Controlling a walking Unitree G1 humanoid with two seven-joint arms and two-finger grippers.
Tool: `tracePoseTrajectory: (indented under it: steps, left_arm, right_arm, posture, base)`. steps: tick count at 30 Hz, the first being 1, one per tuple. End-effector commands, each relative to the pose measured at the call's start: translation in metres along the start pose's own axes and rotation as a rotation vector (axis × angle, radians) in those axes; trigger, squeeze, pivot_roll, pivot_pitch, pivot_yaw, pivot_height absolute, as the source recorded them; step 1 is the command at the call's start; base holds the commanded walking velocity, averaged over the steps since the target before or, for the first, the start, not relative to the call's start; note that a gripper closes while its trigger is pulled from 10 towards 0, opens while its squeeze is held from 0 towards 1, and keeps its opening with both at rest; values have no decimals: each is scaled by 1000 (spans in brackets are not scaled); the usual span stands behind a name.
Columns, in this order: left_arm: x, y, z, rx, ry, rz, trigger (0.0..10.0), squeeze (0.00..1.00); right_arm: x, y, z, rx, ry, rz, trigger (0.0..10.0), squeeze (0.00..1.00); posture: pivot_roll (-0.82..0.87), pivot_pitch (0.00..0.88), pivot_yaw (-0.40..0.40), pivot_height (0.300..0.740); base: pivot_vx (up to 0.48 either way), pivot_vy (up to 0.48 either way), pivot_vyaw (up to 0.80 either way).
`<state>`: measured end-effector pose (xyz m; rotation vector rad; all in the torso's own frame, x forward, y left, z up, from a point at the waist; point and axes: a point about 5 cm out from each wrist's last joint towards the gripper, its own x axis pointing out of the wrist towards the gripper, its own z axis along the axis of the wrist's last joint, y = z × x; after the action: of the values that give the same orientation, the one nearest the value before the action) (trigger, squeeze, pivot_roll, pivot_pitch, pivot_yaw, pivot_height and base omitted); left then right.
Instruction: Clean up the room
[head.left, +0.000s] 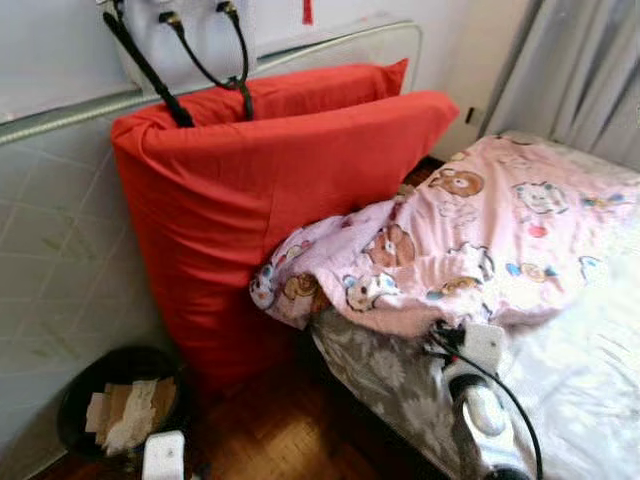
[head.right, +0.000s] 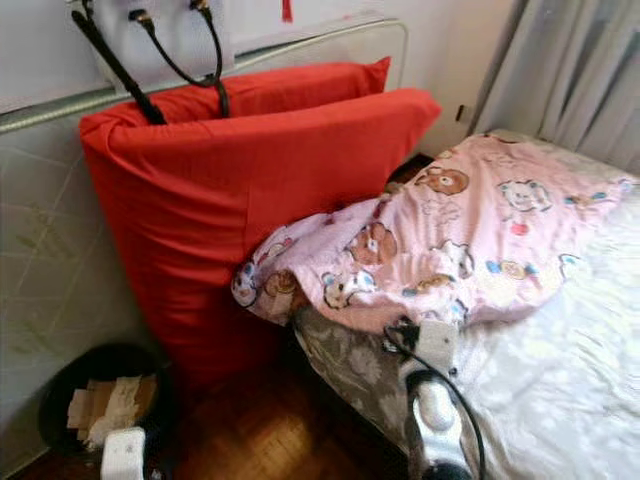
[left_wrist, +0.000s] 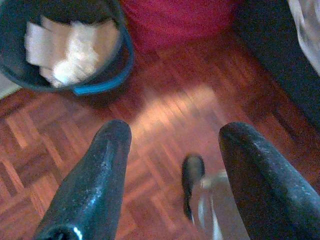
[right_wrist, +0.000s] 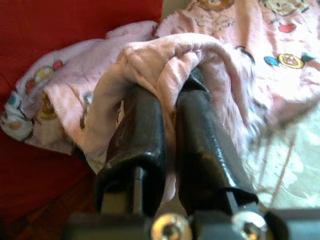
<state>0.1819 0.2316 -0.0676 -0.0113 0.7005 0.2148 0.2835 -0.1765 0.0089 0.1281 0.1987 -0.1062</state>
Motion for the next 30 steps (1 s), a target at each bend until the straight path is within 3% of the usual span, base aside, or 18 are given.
tracePoseTrajectory:
  steps: [1, 16, 30]
  left_arm:
    - [-4, -3, -13, -2, 49, -6, 10000, 0]
    - [-4, -2, -13, 5, 56, -9, 10000, 0]
    - [-4, -4, -13, 7, 55, -17, 10000, 0]
  right_arm:
    - [3, 1, 8, -11, -38, 14, 10000, 0]
    - [9, -6, 40, -60, -227, -22, 10000, 0]
    - [8, -6, 35, -78, -192, -15, 10000, 0]
  posture:
    - [56, 39, -18, 740]
    - [49, 28, -14, 740]
    - [48, 22, -18, 740]
  base:
    - [0, 0, 0]
    - [0, 0, 0]
    - [0, 0, 0]
